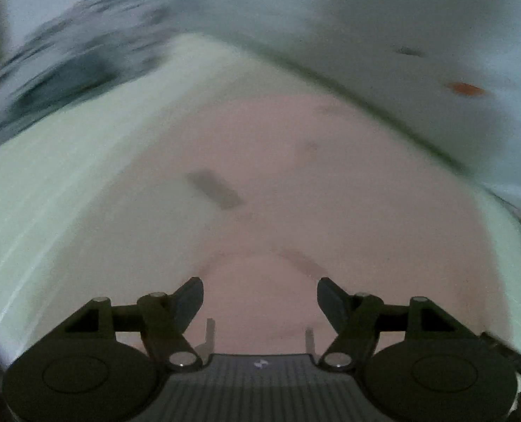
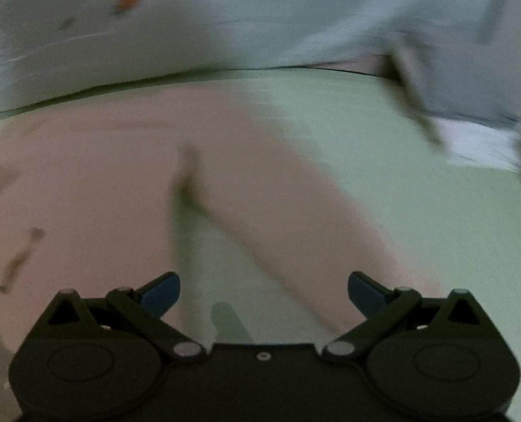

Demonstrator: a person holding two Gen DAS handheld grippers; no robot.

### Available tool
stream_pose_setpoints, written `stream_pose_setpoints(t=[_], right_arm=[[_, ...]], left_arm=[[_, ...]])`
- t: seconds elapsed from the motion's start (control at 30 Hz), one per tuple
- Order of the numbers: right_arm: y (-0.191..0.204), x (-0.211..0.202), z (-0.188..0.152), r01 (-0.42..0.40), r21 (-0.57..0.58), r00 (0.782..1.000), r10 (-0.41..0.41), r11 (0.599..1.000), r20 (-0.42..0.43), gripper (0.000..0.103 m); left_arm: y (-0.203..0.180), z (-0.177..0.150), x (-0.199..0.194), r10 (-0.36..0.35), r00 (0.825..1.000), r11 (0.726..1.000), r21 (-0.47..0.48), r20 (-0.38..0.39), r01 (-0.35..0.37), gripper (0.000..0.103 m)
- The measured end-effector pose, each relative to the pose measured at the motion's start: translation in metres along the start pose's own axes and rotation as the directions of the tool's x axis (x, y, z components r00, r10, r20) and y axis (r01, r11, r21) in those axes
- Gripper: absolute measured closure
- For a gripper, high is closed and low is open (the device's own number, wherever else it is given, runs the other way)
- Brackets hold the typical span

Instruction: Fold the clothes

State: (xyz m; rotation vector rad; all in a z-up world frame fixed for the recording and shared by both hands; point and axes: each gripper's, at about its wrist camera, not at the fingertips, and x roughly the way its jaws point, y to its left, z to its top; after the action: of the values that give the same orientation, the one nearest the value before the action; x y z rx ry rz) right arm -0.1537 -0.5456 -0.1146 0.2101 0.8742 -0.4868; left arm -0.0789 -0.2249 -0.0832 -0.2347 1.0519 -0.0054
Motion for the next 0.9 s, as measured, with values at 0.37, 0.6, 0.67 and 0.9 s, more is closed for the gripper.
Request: stream_pose_setpoints(t=[0.37,0.6,0.67,0.9], right_arm=[[0.182,0.029,0.016,-0.296,-0.292,0.955,0.279,0.909,-0.099,0.004],[0.219,0.04,0.01,-0.324,-0.357,0.946,0.298,0.876,-0.128,0.013],[0.22,0.039,0.007,-0.343,-0.371,0.939,0.32,0.863,-0.125,0.017],[0.212,0.029,0.011,-0.41,-0.447,0.906,0.41,0.795,-0.101,0.075]], left_arm=[[0.084,0.005,0.014,0.119,0.993,0.959,-0.26,-0.009,-0.117,0.031],[0.087,0.007,0.019,0.087,0.996,0.955,-0.285,0.022,-0.077,0.031],[0.087,0.005,0.02,0.088,0.996,0.952,-0.297,0.03,-0.075,0.031],[0.078,-0.008,0.02,0.102,0.994,0.952,-0.293,0.038,-0.086,0.031]])
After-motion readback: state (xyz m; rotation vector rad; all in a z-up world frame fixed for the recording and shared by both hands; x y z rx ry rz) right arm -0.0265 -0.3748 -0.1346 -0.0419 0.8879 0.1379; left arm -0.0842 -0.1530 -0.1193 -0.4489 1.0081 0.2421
